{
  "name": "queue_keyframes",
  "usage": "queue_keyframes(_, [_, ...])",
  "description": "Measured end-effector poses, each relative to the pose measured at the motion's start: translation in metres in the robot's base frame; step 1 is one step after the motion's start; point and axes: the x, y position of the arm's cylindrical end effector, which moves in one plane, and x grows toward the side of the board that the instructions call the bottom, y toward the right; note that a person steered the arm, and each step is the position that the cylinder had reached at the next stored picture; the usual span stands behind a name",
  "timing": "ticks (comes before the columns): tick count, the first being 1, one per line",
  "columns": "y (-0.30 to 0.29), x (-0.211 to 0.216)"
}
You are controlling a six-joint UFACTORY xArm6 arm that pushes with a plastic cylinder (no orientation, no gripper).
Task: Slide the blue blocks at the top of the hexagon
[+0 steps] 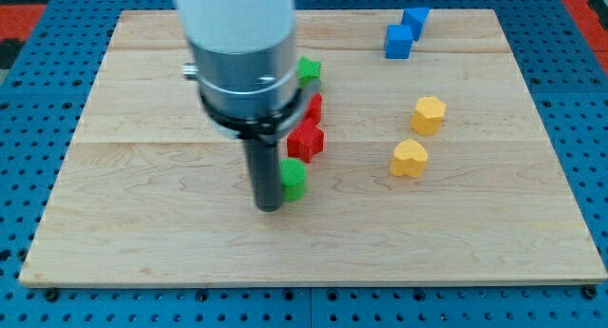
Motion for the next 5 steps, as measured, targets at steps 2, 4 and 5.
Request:
queue_keyframes(2, [0.058,0.042])
queue_keyframes(4, [0.236,0.047])
queue_keyframes(5, [0.261,0.017])
